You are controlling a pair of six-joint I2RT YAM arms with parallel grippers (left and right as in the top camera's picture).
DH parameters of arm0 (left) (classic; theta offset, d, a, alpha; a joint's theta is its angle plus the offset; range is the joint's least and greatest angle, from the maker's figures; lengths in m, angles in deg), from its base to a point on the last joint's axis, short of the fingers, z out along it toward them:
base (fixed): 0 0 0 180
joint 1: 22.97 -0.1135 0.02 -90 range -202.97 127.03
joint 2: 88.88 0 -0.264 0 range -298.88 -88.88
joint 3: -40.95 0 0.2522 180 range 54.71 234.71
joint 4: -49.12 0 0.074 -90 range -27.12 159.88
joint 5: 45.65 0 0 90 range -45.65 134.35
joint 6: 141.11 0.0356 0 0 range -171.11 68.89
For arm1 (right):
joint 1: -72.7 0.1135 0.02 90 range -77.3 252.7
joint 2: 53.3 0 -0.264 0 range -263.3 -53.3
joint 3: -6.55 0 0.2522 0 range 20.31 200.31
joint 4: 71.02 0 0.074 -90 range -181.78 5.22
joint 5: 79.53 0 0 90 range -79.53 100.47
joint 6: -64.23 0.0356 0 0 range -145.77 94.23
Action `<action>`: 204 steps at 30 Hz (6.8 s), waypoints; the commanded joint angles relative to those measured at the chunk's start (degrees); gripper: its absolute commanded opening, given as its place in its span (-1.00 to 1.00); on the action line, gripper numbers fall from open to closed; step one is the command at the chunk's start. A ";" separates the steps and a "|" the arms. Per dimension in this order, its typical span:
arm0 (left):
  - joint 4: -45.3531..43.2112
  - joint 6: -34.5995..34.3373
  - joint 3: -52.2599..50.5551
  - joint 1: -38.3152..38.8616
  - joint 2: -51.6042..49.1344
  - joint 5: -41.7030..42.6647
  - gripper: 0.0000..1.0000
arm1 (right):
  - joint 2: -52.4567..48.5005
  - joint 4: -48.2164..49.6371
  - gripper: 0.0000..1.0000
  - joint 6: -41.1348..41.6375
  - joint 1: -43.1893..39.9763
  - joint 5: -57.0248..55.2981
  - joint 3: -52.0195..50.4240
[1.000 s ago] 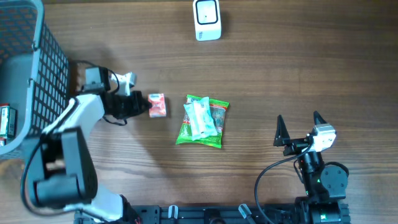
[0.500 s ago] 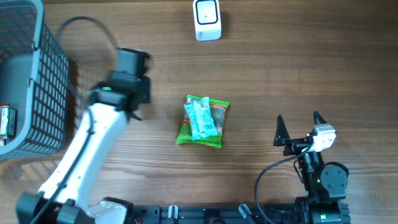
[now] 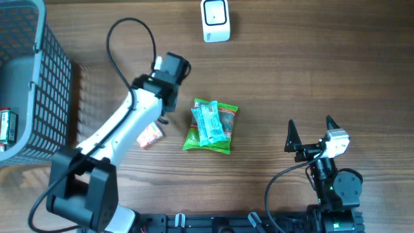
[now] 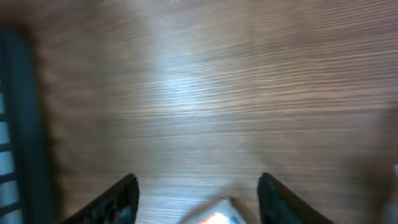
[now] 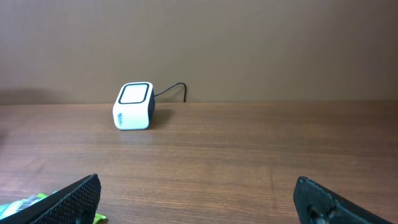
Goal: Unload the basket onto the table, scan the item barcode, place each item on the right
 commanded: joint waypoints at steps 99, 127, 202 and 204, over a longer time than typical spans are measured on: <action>-7.26 -30.10 -19.93 -2.10 0.61 11.21 0.68 | -0.11 0.15 0.99 -0.50 -0.17 -0.55 -0.07; 12.22 -17.90 -2.64 -10.75 8.50 30.38 0.44 | -0.11 0.15 0.99 -0.50 -0.17 -0.55 -0.07; -4.81 -20.06 -15.58 -18.27 0.68 50.29 -0.71 | -0.11 0.15 0.99 -0.48 -0.17 -0.55 -0.07; -4.46 -20.06 -15.58 -18.25 0.68 50.29 -0.68 | -0.11 0.15 1.00 -0.52 -0.17 -0.55 -0.07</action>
